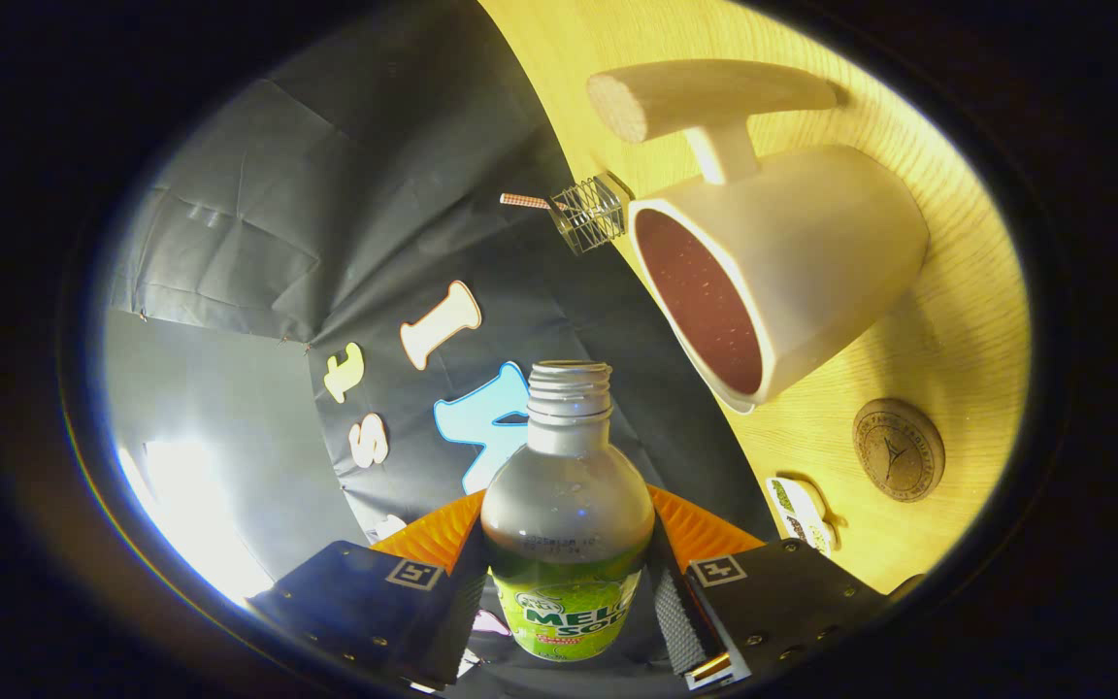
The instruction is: Take the bottle from table, then pour the juice into the cup, finally place the bottle on the coaster
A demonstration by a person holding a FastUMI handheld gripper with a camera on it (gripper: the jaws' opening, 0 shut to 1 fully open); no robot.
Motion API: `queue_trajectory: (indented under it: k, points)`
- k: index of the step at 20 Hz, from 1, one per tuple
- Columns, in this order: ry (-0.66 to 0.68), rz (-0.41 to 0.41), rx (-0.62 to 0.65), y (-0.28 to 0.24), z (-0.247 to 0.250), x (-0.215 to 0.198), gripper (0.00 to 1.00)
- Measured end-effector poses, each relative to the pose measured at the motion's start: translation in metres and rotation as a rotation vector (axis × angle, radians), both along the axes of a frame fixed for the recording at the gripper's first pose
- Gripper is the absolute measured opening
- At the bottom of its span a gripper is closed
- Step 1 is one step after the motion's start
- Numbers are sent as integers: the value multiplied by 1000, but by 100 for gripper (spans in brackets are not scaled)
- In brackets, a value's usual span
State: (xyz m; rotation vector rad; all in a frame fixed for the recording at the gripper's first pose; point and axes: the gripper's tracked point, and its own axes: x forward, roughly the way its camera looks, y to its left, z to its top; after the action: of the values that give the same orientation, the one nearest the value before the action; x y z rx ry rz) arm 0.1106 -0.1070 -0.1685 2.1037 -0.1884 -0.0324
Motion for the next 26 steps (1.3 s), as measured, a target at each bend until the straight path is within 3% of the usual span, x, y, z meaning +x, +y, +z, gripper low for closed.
queue_trajectory:
  k: [17, 26]
  points:
    - [9, 9, -38, 1, -5, -2, 77]
    - [57, 18, -217, -4, -1, -3, 77]
